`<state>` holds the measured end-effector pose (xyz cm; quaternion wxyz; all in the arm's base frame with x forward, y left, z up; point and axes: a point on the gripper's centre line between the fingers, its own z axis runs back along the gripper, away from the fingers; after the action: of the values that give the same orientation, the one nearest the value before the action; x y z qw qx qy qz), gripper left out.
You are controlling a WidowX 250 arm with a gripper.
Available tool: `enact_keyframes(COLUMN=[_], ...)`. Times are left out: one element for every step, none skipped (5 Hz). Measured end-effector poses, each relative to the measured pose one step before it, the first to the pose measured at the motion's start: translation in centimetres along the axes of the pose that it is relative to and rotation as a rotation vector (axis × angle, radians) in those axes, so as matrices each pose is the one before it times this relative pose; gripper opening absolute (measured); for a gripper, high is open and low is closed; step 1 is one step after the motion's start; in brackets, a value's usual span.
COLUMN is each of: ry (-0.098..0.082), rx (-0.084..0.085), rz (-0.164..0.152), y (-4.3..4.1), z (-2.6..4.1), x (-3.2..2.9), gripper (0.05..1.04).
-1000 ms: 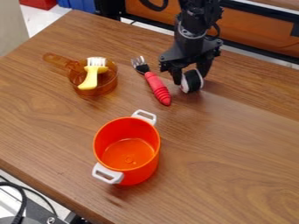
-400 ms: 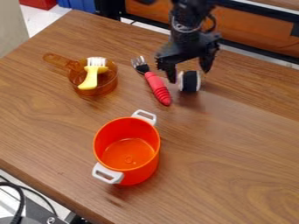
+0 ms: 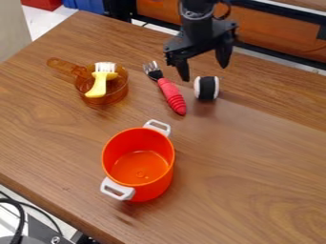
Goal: Move the sushi out from the pot and place on the top of the table
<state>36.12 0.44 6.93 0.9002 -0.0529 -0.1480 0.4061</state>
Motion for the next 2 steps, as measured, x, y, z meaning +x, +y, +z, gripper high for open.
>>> enact_keyframes(ry=[0.0212, 0.0066], rx=[-0.0127, 0.0127], rz=[-0.0034, -0.0466], y=[1.057, 1.501], z=[1.103, 0.762], x=[0.134, -0.753], gripper=[0.999, 0.999])
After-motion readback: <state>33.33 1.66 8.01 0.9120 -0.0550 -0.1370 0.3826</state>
